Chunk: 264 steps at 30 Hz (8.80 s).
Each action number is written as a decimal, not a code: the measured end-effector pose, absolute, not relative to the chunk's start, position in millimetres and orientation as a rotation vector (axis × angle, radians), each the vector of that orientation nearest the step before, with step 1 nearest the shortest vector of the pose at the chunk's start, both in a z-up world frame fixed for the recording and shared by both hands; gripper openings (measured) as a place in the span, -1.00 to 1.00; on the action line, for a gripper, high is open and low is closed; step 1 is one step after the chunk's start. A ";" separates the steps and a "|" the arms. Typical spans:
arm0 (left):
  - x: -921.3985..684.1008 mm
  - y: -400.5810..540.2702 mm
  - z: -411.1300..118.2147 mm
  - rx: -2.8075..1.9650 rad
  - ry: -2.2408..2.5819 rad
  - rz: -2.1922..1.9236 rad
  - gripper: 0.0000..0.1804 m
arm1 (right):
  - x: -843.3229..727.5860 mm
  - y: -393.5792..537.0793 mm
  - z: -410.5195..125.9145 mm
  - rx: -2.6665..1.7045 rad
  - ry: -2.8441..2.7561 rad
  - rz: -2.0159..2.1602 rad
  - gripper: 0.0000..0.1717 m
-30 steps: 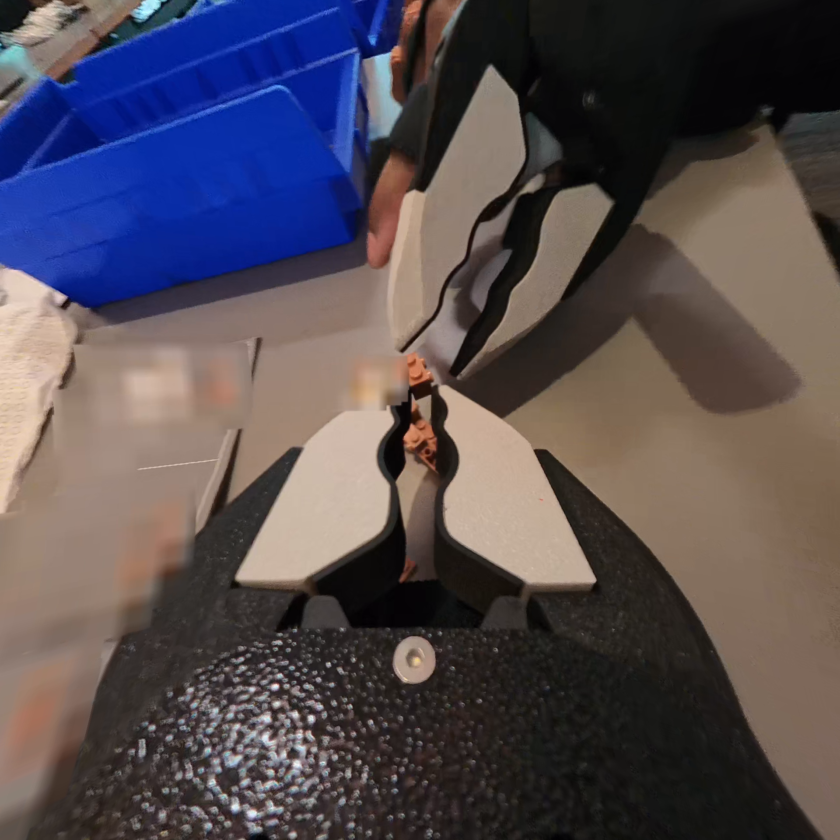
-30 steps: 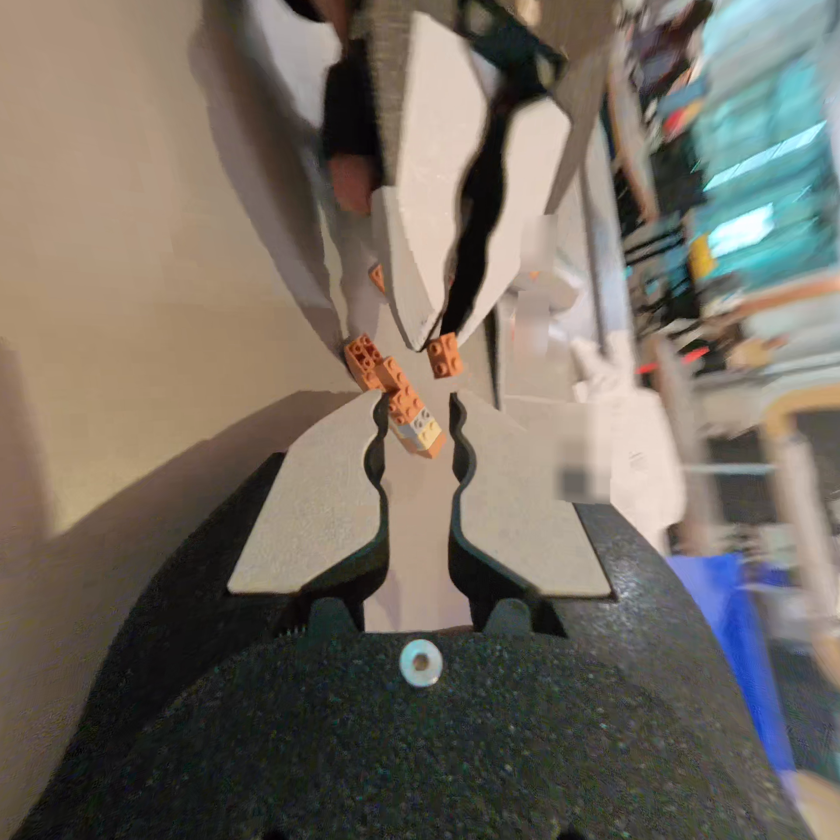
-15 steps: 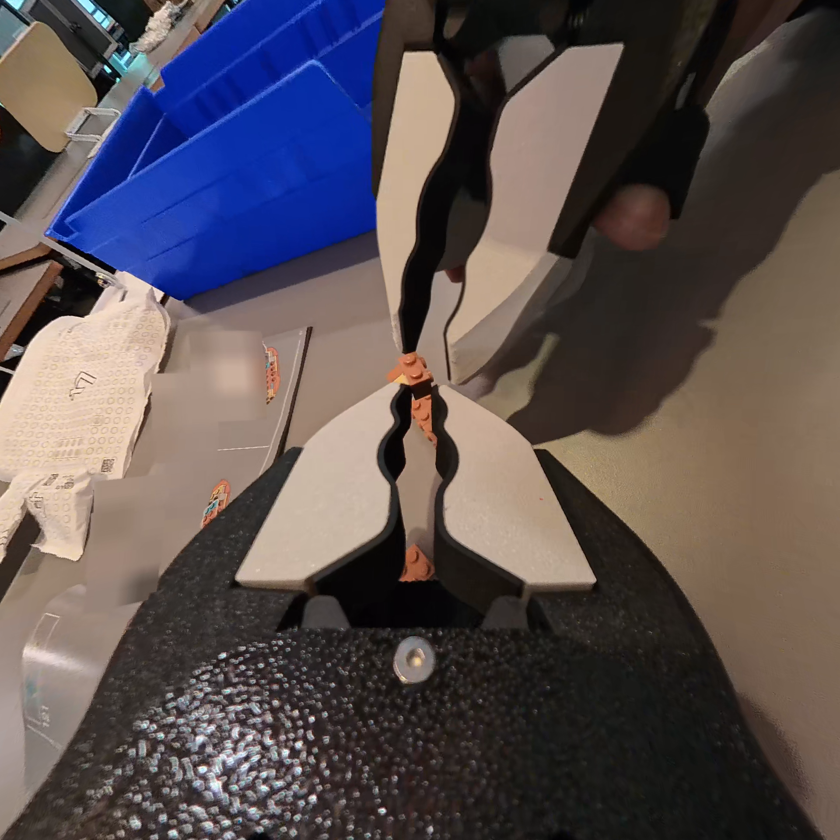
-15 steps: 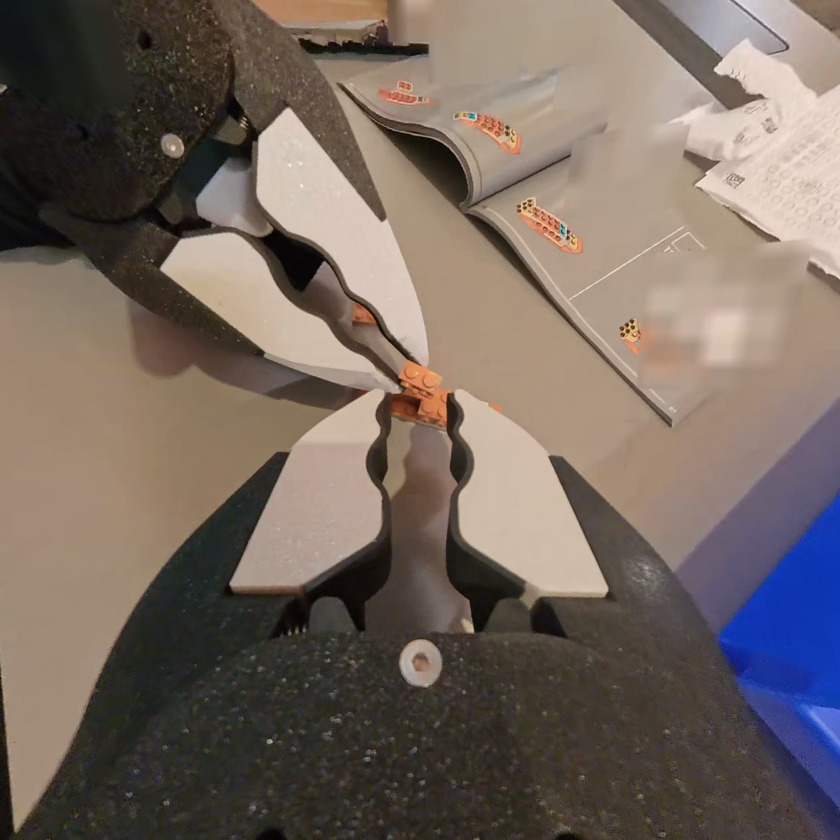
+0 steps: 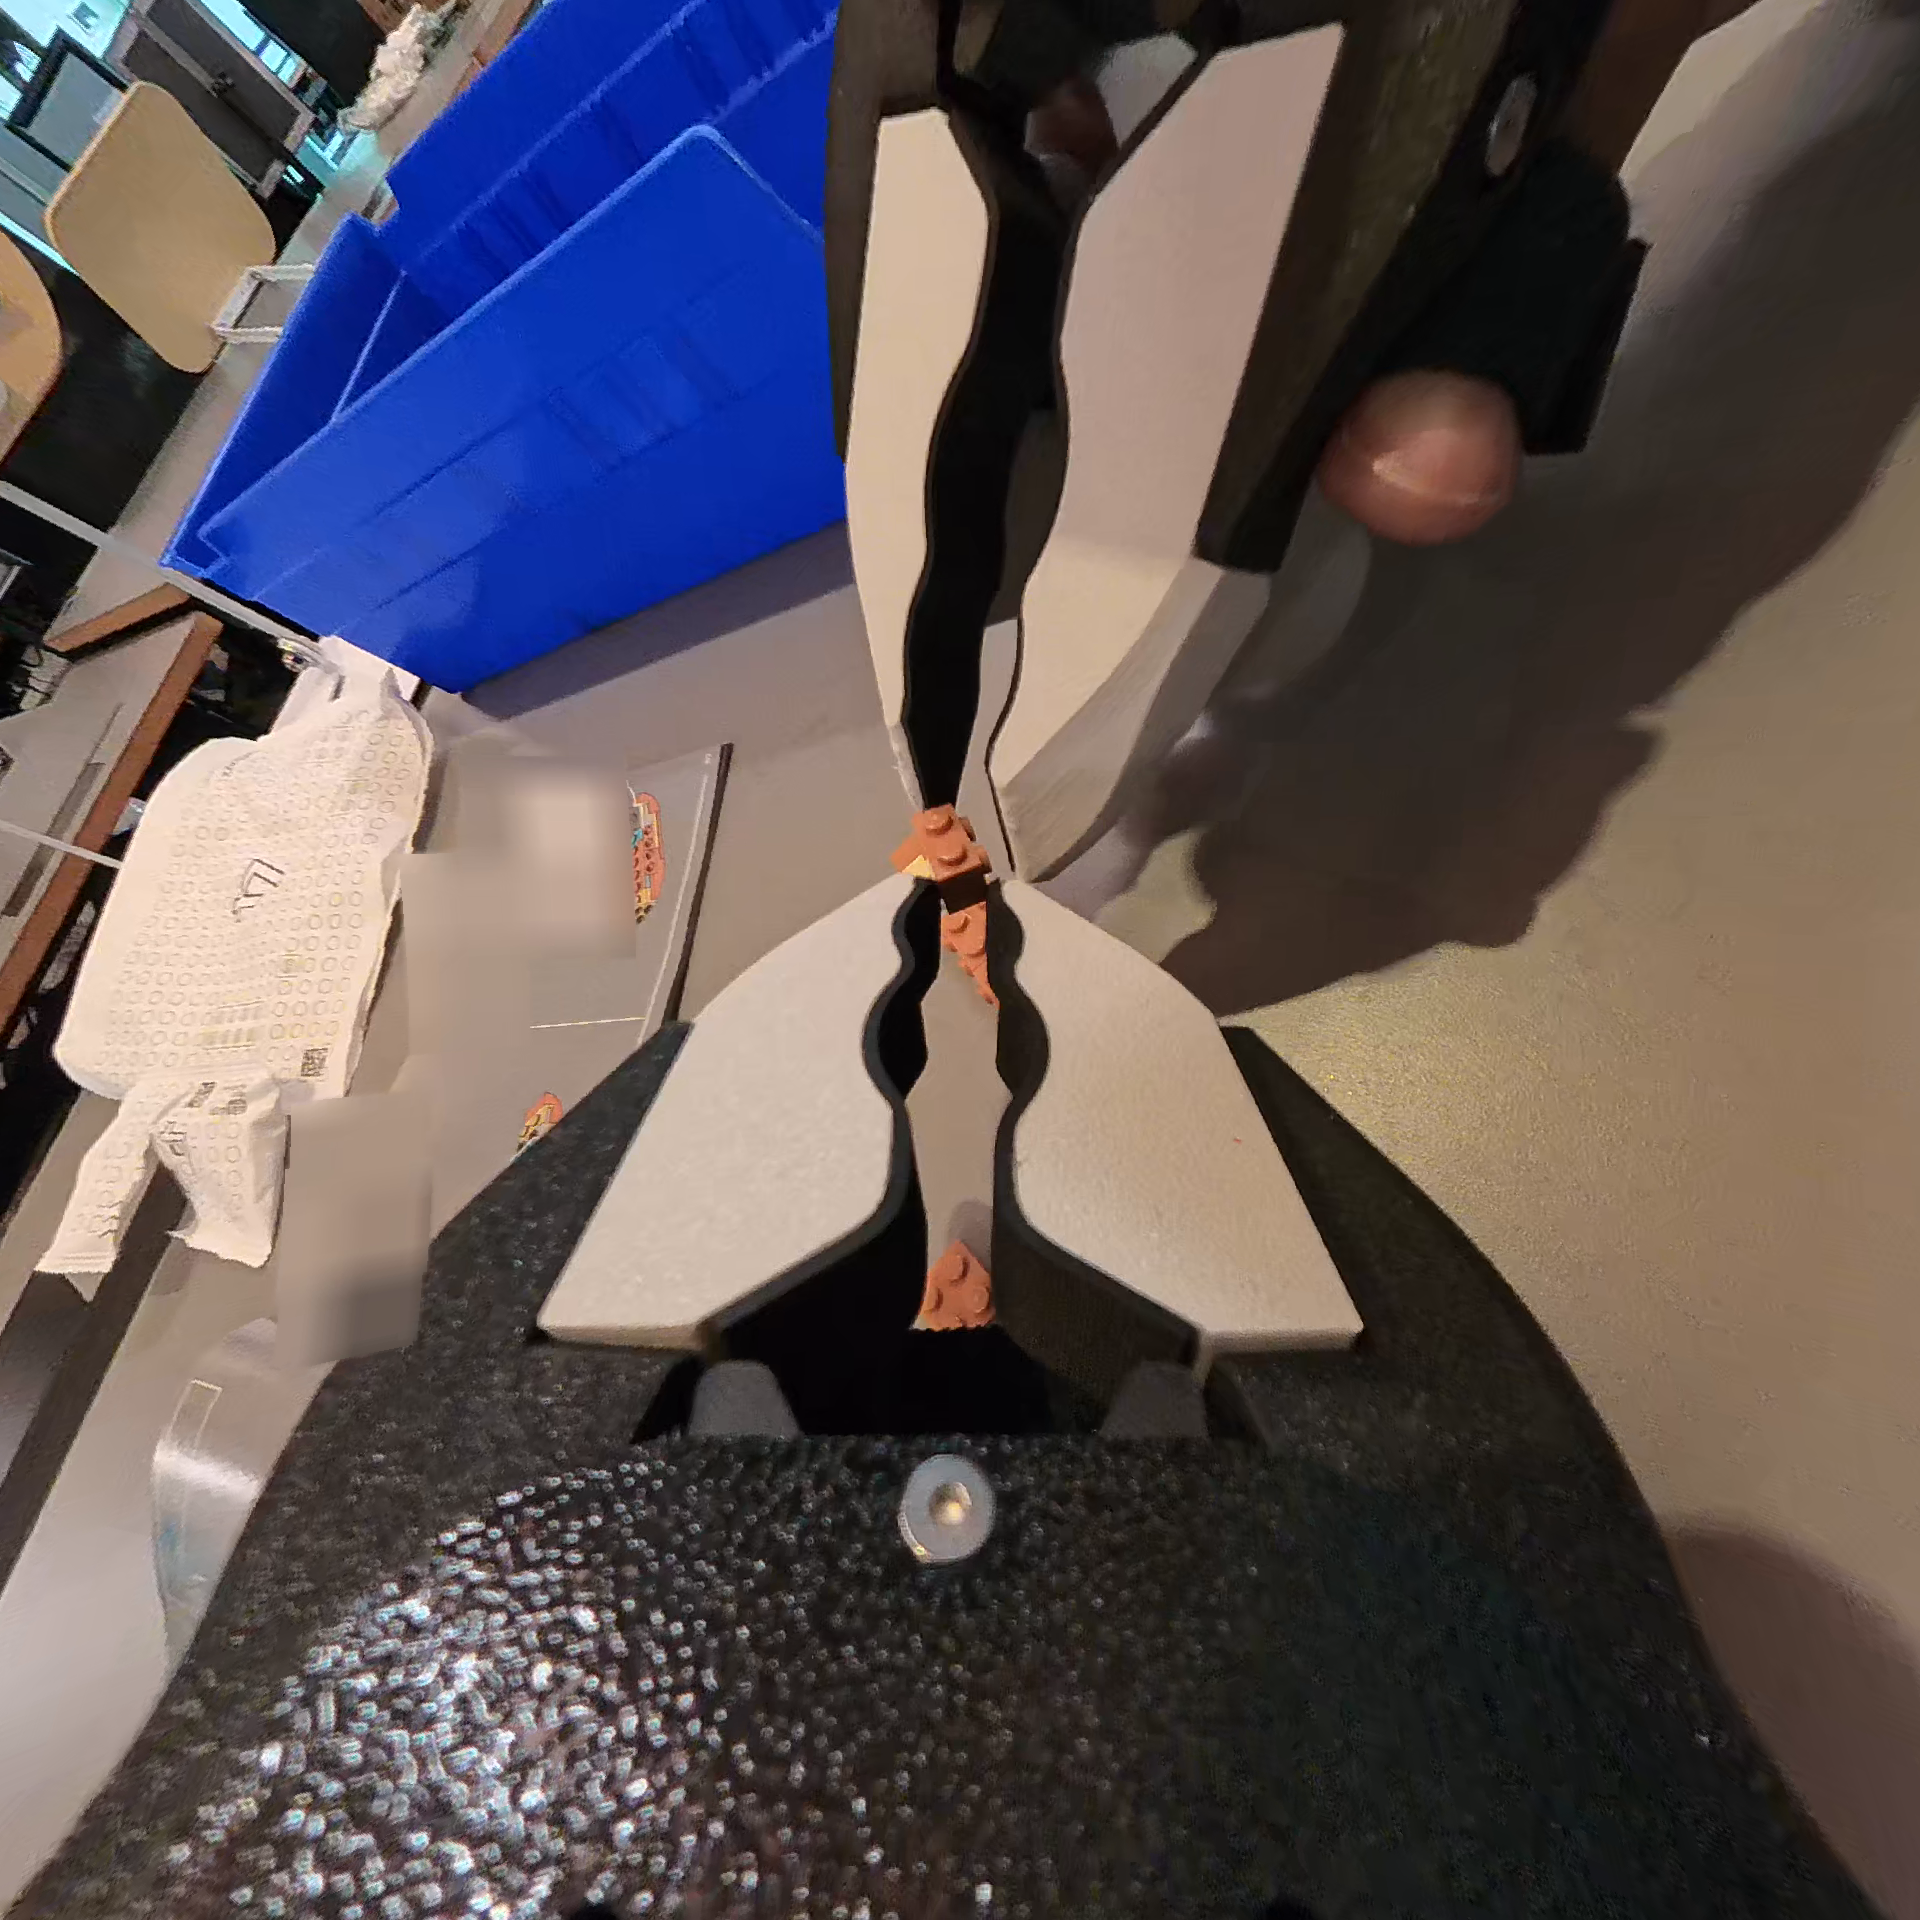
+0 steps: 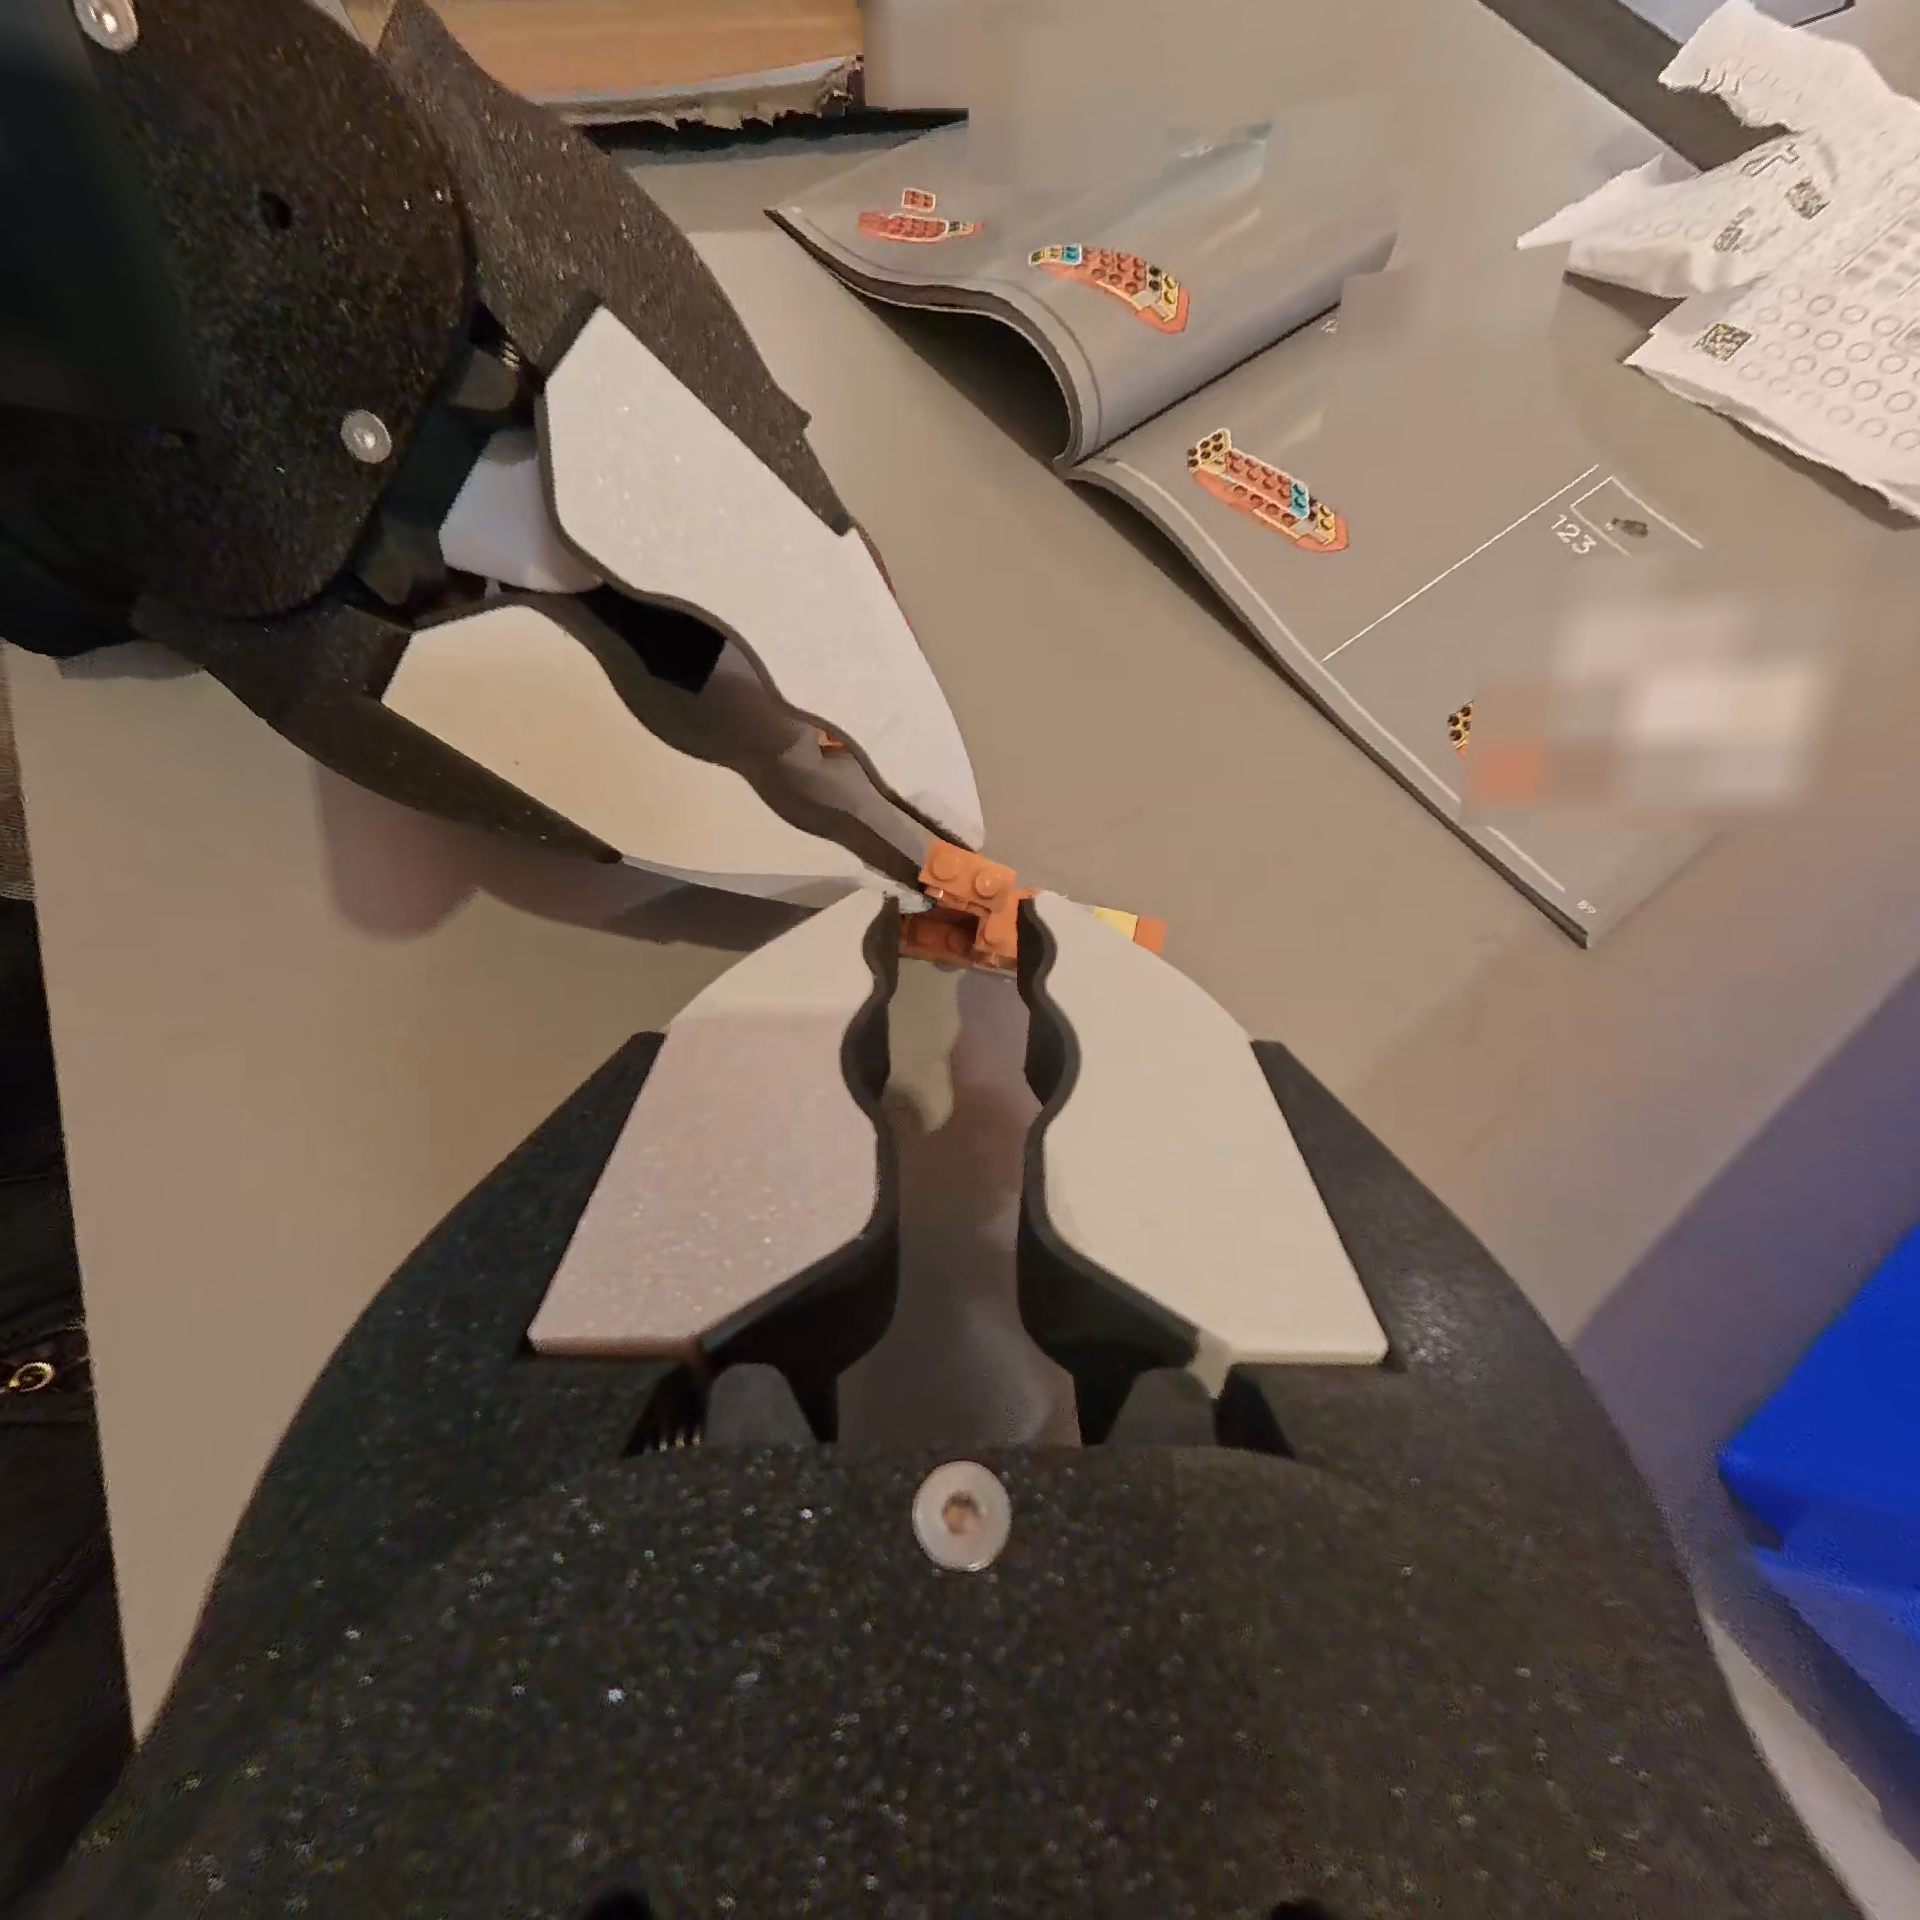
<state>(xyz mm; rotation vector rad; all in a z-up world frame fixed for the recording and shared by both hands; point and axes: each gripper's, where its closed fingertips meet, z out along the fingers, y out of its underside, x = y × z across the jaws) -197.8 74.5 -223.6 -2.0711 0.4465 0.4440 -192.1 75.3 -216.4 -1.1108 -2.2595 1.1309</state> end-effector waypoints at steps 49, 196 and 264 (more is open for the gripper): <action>-195.4 61.5 -250.4 -2.245 0.885 0.023 -0.48 | -176.5 105.4 -225.9 -1.024 -2.473 1.155 -0.81; -123.5 53.8 -199.4 -1.639 1.599 -0.463 -0.81 | -100.6 43.4 -182.1 0.591 -1.942 0.889 -0.77; -161.9 108.4 -164.2 -1.423 1.043 0.924 -0.79 | -138.4 65.5 -145.2 0.153 -1.835 1.003 -0.77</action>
